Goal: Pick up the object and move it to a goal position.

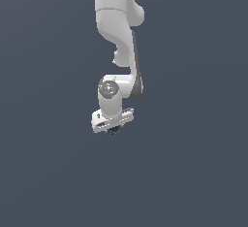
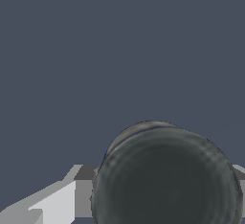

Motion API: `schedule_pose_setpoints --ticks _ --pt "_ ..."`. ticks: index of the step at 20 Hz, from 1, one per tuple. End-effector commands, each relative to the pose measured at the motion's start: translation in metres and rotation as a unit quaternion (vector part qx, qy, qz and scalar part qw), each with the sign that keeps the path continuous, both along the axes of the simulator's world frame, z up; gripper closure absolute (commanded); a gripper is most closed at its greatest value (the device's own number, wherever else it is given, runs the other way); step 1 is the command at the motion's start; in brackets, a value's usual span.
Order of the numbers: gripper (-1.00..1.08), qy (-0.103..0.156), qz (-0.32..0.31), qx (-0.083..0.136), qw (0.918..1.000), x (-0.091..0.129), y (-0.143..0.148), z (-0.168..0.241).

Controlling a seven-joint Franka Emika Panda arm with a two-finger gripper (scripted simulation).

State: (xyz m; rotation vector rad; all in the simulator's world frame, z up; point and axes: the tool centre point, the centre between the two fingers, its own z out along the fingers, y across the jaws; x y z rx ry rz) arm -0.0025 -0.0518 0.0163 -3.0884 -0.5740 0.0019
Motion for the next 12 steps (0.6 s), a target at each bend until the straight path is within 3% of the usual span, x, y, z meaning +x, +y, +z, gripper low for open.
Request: schedule_pose_setpoints --ticks 1,12 --pt "1.08 -0.001 -0.001 0.000 1.0000 -0.009 -0.022 0.002" --pt "1.08 -0.001 -0.001 0.000 1.0000 -0.045 -0.116 0.007"
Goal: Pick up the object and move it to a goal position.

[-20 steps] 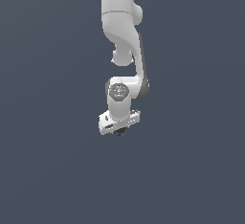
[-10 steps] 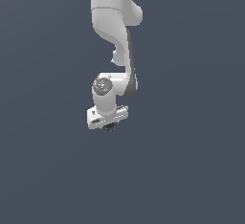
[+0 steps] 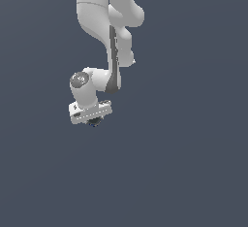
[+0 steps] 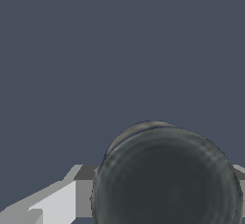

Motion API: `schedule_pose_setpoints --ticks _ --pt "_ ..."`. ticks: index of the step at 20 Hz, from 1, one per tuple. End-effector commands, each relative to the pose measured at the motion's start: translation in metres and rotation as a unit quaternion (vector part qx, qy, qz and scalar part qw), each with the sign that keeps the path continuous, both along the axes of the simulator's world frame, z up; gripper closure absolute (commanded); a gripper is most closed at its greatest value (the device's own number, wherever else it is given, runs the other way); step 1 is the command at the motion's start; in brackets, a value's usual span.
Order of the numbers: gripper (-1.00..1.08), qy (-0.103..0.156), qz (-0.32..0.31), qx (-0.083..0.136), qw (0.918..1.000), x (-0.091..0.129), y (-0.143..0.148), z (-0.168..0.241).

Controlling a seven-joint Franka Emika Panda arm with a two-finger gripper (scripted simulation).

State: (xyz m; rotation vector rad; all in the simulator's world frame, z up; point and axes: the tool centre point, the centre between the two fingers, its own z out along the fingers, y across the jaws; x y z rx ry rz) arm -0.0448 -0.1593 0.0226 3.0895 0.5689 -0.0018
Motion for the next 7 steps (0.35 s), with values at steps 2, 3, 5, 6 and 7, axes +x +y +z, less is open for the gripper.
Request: schedule_pose_setpoints --ticks 2,3,5,6,7 --pt "1.08 -0.001 0.001 0.000 1.0000 -0.006 -0.017 0.002" --pt "1.08 -0.001 0.001 0.000 1.0000 -0.007 -0.021 0.002" --pt "1.08 -0.001 0.001 0.000 1.0000 -0.008 -0.025 0.002" --pt "1.08 -0.001 0.001 0.000 1.0000 -0.009 -0.026 0.002" --pt "1.08 -0.001 0.001 0.000 1.0000 -0.009 -0.026 0.002"
